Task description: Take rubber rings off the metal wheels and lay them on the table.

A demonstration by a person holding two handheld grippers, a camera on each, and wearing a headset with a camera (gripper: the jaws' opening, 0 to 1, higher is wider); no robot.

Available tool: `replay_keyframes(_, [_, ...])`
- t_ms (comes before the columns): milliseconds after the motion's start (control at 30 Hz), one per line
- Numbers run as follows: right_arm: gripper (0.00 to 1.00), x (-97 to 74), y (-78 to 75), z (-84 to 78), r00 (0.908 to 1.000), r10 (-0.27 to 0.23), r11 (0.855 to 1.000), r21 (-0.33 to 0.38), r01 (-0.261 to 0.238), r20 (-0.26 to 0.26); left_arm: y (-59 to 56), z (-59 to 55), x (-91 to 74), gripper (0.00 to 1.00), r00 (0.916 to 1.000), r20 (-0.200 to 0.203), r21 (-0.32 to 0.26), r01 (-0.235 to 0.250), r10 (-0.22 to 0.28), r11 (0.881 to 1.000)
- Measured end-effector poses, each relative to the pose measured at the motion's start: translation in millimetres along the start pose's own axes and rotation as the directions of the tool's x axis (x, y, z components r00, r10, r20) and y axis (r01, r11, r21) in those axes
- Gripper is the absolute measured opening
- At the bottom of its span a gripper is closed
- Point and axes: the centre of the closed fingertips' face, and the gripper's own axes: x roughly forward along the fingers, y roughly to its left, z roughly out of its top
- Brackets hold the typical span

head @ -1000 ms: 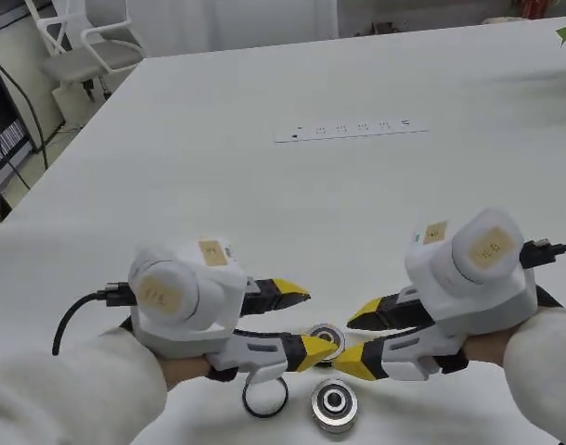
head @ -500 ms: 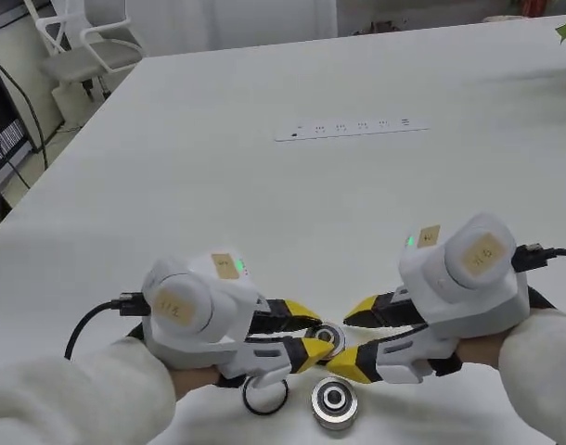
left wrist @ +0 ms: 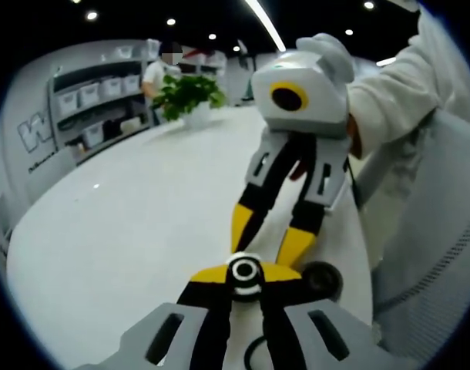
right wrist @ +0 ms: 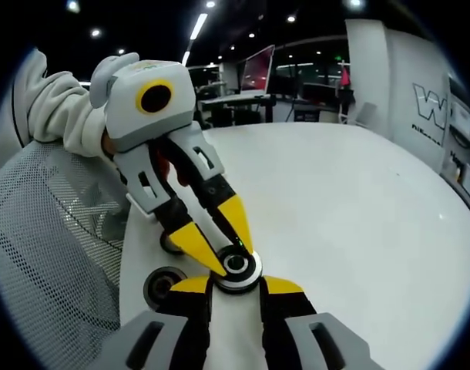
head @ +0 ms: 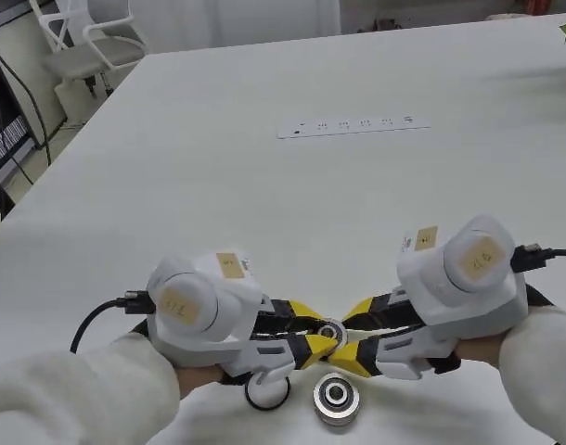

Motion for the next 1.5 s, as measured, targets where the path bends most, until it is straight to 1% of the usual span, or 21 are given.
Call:
replay_keyframes(433, [0.17, -2.3, -0.7, -3.4, 0.9997, 0.007, 0.999, -0.043, -0.009, -0.025, 0.6, -0.4, 0.6, 0.14, 1.0000, 0.004, -0.006, -0.003, 0.003, 1.000])
replay_keyframes(500, [0.13, -4.3, -3.8, -7.7, 0.9988, -0.003, 0.996, -0.084, -0.001, -0.049, 0.9, -0.5, 0.8, 0.14, 1.0000, 0.006, -0.009, -0.003, 0.003, 1.000])
replay_keyframes(533, [0.11, -4.5, -2.6, -7.8, 0.9990, 0.001, 0.998, -0.068, -0.004, -0.044, 1.1, -0.5, 0.8, 0.14, 1.0000, 0.007, -0.011, -0.003, 0.003, 1.000])
replay_keyframes(633, [0.03, -5.9, -5.9, -9.2, 0.9986, -0.010, 0.998, -0.070, 0.007, -0.051, 0.8, -0.2, 0.8, 0.14, 1.0000, 0.009, -0.012, -0.004, 0.004, 1.000])
replay_keyframes(767, [0.02, -5.6, -6.3, -9.2, 0.9983, -0.017, 0.997, -0.075, 0.012, -0.055, 1.0, -0.1, 0.8, 0.14, 0.9999, 0.010, -0.015, -0.006, 0.006, 1.000])
replay_keyframes(867, [0.00, -5.8, -9.0, -9.1, 0.9978, -0.029, 0.998, -0.056, 0.025, -0.060, 1.0, -0.2, 0.9, 0.14, 0.9999, 0.011, -0.019, -0.007, 0.007, 1.000])
replay_keyframes(967, [0.00, -6.4, -10.8, -9.2, 0.9975, -0.033, 0.999, 0.001, 0.033, -0.062, 0.9, -0.3, 0.8, 0.14, 0.9999, 0.012, -0.020, -0.008, 0.008, 1.000])
replay_keyframes(1033, [0.00, -6.6, -11.9, -10.2, 0.9972, -0.033, 0.998, 0.054, 0.037, -0.066, 0.6, -0.3, 0.7, 0.14, 0.9999, 0.012, -0.019, -0.007, 0.007, 1.000])
replay_keyframes(1067, [0.00, -6.9, -11.8, -10.7, 0.9972, -0.034, 0.995, 0.091, 0.040, -0.067, 0.5, -0.2, 0.7, 0.14, 0.9999, 0.011, -0.019, -0.007, 0.007, 1.000])
replay_keyframes(1100, [0.00, -7.4, -13.2, -10.4, 0.9973, -0.036, 0.988, 0.149, 0.045, -0.064, 0.3, -0.3, 0.7, 0.14, 0.9999, 0.011, -0.018, -0.007, 0.007, 1.000])
replay_keyframes(1133, [0.00, -8.1, -15.0, -11.4, 0.9971, -0.033, 0.972, 0.230, 0.048, -0.068, 0.2, -0.3, 0.7, 0.14, 0.9999, 0.011, -0.018, -0.006, 0.006, 1.000])
replay_keyframes(1200, [0.00, -9.1, -17.0, -10.6, 0.9982, -0.027, 0.955, 0.293, 0.042, -0.054, 0.1, -0.4, 0.8, 0.14, 0.9999, 0.010, -0.015, -0.006, 0.006, 1.000])
replay_keyframes(1267, [0.00, -10.0, -19.0, -10.2, 0.9990, -0.029, 0.934, 0.355, 0.039, -0.035, -0.2, -0.4, 0.9, 0.14, 0.9999, 0.010, -0.014, -0.005, 0.005, 1.000])
replay_keyframes(1300, [0.00, -10.8, -19.7, -10.0, 0.9993, -0.025, 0.919, 0.394, 0.033, -0.026, -0.4, -0.5, 0.8, 0.14, 0.9999, 0.010, -0.012, -0.005, 0.005, 1.000])
replay_keyframes(1333, [0.00, -11.0, -20.5, -8.0, 0.9996, -0.025, 0.910, 0.414, 0.027, -0.010, -0.4, -0.4, 0.9, 0.14, 0.9999, 0.010, -0.011, -0.005, 0.005, 1.000])
replay_keyframes(1400, [0.00, -12.8, -20.3, -6.3, 0.9998, -0.015, 0.884, 0.467, 0.009, 0.009, -0.5, -0.6, 0.9, 0.14, 0.9999, 0.010, -0.009, -0.005, 0.005, 1.000])
replay_keyframes(1433, [0.00, -13.4, -21.0, -6.1, 0.9998, -0.013, 0.883, 0.469, 0.006, 0.013, -0.7, -0.7, 0.8, 0.14, 0.9999, 0.010, -0.008, -0.005, 0.006, 1.000])
replay_keyframes(1500, [0.00, -13.7, -20.2, -5.3, 0.9997, -0.009, 0.874, 0.485, -0.003, 0.021, -0.8, -0.7, 0.8, 0.14, 0.9999, 0.010, -0.007, -0.005, 0.006, 1.000])
